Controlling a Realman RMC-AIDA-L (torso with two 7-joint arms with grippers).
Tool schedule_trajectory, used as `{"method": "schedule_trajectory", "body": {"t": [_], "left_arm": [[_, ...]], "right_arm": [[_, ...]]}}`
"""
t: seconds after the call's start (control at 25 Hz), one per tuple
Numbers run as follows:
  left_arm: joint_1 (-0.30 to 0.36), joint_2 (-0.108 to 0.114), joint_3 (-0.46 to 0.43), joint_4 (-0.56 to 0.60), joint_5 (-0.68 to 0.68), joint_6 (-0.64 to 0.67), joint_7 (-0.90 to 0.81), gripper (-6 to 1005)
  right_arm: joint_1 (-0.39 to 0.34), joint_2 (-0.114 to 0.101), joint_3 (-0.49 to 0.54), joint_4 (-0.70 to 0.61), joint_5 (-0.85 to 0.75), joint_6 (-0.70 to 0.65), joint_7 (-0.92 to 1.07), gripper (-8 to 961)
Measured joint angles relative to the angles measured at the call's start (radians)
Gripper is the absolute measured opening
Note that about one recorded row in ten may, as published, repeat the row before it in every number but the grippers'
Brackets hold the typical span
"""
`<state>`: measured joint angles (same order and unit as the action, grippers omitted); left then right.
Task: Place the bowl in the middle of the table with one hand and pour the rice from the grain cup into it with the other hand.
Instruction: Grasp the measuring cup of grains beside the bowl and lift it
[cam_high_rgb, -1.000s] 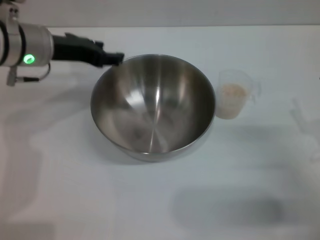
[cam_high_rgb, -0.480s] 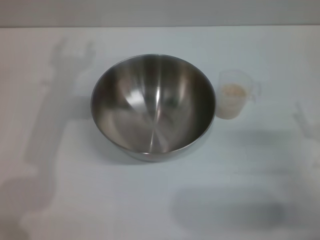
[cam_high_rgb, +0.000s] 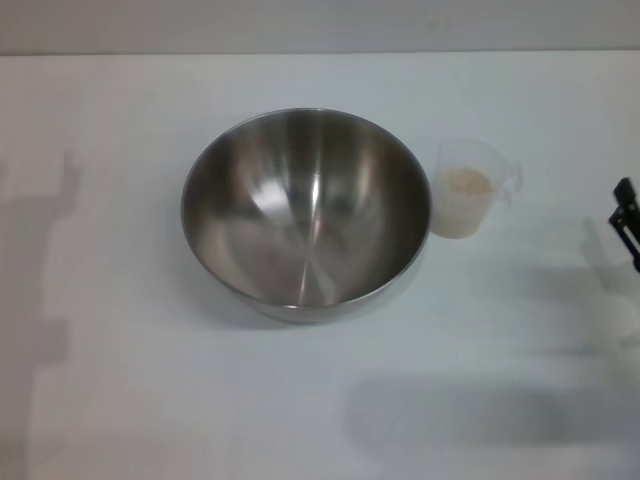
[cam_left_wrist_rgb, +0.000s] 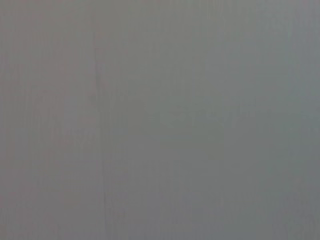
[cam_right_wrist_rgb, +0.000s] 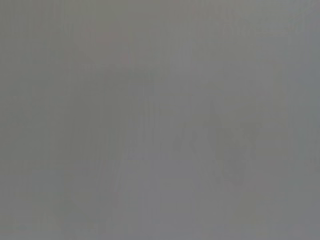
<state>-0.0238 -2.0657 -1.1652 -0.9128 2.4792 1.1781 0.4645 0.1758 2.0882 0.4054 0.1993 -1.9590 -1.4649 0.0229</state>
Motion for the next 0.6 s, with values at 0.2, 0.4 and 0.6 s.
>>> {"method": "schedule_trajectory", "body": {"t": [0.2,0.4,0.6], "left_arm": [[-0.092,0.000,-0.008,0.289,0.013,0.157,-0.237,813],[-0.139,-0.002,-0.020,0.431,0.009,0.201,-0.332,813],[-0.148,-0.005,-0.021,0.504,0.008,0.217,-0.370,813]], "right_arm": [[0.024,-0.001,-0.022,0.000,0.000,0.085,0.000,840],[0.050,0.000,-0.049,0.002,0.000,0.141,0.000,839],[0.081,0.001,-0.071,0.005,0.000,0.197,0.000,839]]}}
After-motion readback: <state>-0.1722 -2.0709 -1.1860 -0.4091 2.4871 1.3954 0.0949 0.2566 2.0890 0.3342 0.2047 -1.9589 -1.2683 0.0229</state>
